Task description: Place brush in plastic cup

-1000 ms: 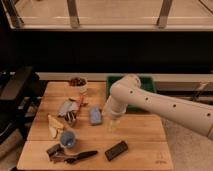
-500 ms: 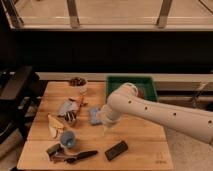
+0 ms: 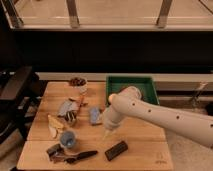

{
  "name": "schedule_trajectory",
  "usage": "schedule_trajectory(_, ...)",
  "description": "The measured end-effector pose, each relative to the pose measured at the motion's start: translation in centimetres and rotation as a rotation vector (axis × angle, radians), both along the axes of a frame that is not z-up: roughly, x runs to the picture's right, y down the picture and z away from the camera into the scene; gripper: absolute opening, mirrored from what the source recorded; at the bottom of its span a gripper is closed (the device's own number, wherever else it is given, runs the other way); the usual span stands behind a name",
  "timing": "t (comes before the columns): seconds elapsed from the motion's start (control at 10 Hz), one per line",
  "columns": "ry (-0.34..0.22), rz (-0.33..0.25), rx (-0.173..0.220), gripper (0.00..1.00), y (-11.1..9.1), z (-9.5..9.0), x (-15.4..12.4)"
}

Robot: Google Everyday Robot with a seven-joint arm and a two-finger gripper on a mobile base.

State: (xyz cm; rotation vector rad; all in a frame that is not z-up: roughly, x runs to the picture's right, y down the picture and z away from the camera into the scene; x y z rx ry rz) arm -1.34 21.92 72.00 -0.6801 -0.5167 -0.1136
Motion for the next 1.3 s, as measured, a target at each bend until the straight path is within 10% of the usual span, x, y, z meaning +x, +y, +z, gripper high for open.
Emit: schedule_trajectory(1.3,-0.275,0.024,-0.237,0.65,11.1,2.3,-8.7)
